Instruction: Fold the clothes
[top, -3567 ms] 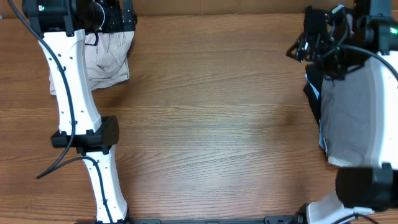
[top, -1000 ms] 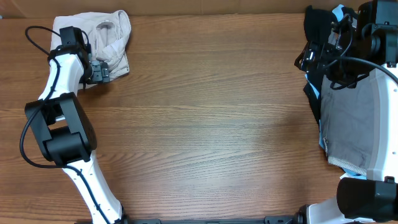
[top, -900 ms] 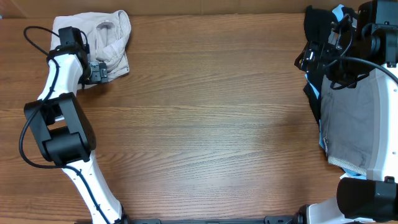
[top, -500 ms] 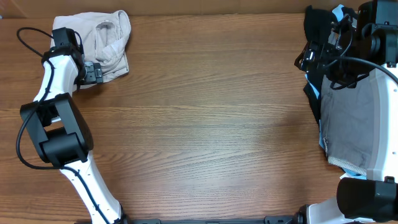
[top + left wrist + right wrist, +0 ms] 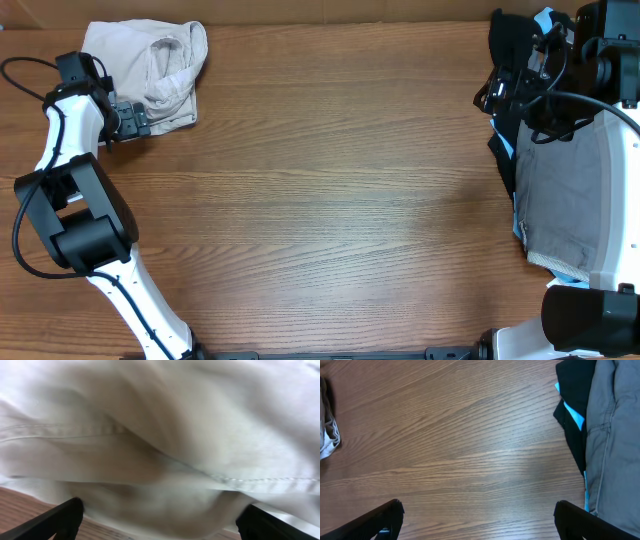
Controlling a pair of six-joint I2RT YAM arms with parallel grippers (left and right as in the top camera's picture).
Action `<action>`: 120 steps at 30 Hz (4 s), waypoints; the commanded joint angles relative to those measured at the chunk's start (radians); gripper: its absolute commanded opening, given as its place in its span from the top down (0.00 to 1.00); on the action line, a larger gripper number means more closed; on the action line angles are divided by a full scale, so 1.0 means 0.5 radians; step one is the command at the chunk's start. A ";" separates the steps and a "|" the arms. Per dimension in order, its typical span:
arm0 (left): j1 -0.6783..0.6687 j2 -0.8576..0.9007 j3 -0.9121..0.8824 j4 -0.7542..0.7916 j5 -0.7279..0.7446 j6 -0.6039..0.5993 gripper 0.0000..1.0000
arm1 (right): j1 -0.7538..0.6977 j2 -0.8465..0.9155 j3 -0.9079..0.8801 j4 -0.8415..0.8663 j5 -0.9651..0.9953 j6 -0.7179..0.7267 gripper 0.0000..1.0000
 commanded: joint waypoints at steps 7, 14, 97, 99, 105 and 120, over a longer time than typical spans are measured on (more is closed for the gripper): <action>-0.149 -0.103 0.066 -0.165 0.200 -0.014 0.00 | -0.002 -0.021 0.004 0.111 0.014 -0.007 0.00; -0.277 -0.401 0.240 -0.494 0.213 -0.016 0.00 | -0.002 -0.104 0.160 0.073 0.038 -0.016 0.00; -0.444 -0.940 0.288 -0.697 0.213 -0.103 0.00 | 0.294 -3.304 -3.850 2.860 0.314 -0.028 0.00; -0.444 -0.940 0.288 -0.697 0.213 -0.102 0.00 | 0.294 -3.310 -3.847 2.808 0.315 -0.030 0.00; -0.444 -0.940 0.288 -0.697 0.213 -0.103 0.00 | 0.294 -3.311 -3.847 2.808 0.313 -0.028 0.00; -0.444 -0.940 0.288 -0.697 0.213 -0.102 0.00 | 0.294 -3.394 -3.847 2.808 0.314 -0.029 0.00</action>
